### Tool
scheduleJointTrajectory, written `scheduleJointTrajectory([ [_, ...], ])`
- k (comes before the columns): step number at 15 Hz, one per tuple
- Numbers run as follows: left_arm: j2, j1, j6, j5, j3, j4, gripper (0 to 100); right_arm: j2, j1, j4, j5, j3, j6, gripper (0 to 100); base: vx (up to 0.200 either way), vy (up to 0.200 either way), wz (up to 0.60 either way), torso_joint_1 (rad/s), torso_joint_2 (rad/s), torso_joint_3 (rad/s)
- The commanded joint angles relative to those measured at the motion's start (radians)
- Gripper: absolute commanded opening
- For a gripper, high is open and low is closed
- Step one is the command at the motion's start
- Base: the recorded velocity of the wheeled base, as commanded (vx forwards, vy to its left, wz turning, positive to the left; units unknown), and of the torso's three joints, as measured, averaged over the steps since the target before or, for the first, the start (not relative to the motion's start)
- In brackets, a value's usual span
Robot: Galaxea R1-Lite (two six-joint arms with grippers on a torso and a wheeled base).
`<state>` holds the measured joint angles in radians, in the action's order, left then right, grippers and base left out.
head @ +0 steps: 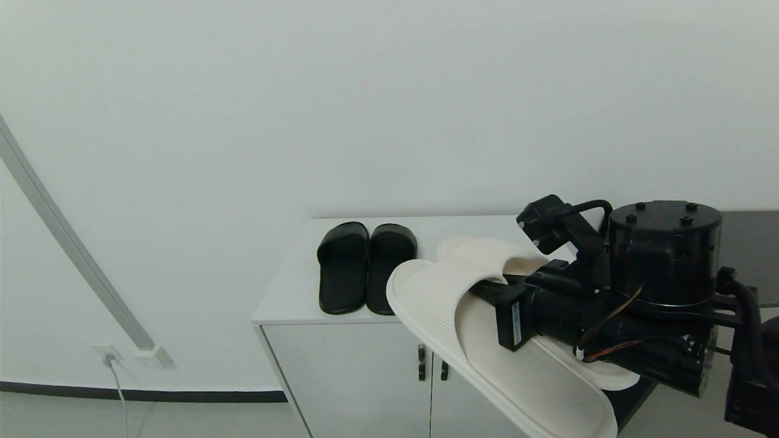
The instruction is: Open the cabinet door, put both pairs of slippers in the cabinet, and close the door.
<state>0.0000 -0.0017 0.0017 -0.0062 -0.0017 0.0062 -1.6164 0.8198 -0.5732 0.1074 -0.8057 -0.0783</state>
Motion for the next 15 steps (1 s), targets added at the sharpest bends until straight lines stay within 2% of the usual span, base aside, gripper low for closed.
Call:
scheduleJointTrajectory([
  [1, 0.000, 0.000, 0.000, 0.000, 0.000, 0.000, 0, 0.001, 0.005, -0.001, 0.000, 0.003, 0.000, 0, 0.000, 0.000, 0.00, 0.000, 0.00, 0.000],
  [5, 0.000, 0.000, 0.001, -0.001, 0.000, 0.000, 0, 0.003, 0.007, -0.001, 0.000, 0.005, -0.001, 0, 0.000, 0.000, 0.00, 0.000, 0.00, 0.000],
  [11, 0.000, 0.000, 0.001, -0.001, 0.000, 0.000, 0, -0.005, 0.007, -0.001, 0.003, 0.017, 0.003, 0, -0.200, 0.000, 0.00, 0.002, 0.00, 0.002],
  [14, 0.000, 0.000, 0.000, -0.001, 0.000, 0.000, 0, 0.006, 0.005, -0.007, 0.008, 0.045, 0.071, 0, -0.200, 0.000, 0.00, -0.002, 0.00, 0.004],
  [15, 0.000, 0.000, 0.000, -0.001, 0.000, 0.000, 0, 0.006, 0.005, -0.022, 0.011, 0.049, 0.084, 0, 0.000, 0.000, 0.00, 0.000, 0.00, 0.000],
])
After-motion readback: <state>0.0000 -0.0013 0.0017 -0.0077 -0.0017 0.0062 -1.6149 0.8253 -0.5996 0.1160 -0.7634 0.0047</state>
